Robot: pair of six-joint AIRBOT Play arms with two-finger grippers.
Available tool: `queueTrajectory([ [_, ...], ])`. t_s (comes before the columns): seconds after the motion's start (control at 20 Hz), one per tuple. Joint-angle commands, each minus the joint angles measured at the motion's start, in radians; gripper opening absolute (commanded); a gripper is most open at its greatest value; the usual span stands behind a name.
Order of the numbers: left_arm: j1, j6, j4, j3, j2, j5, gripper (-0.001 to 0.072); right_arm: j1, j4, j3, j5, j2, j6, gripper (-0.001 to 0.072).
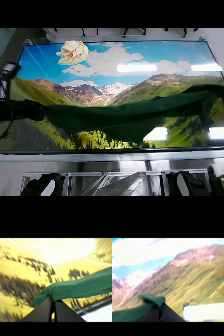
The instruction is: Fold the shirts.
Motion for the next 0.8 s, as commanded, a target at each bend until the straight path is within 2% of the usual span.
queueTrajectory([
  [0.0,-0.027,-0.030,0.060,0.259,0.020,-0.012,0.0010,-0.001,-0.016,0.171,0.006,-0.029,0.011,0.0024],
  [0.1,-0.040,-0.053,0.087,0.417,0.019,-0.038,0.0009,-0.001,-0.017,0.254,0.006,-0.034,0.007,0.0024],
  [0.25,-0.061,-0.100,0.138,0.625,-0.028,-0.211,0.0009,-0.001,-0.017,0.384,0.003,-0.054,0.004,0.0024],
  [0.35,-0.100,-0.163,0.133,0.700,-0.078,-0.291,0.0009,-0.001,-0.022,0.457,0.003,-0.097,-0.008,0.0024],
  [0.45,-0.159,-0.188,0.147,0.711,-0.146,-0.350,0.0009,-0.001,-0.075,0.467,0.016,-0.153,-0.011,0.0024],
  [0.6,-0.223,-0.200,0.170,0.591,-0.275,-0.346,0.0009,0.002,-0.076,0.448,0.069,-0.297,0.010,0.0024],
  [0.75,-0.221,-0.146,0.196,0.396,-0.406,-0.177,0.0010,0.016,-0.050,0.397,0.067,-0.477,0.008,0.0025],
])
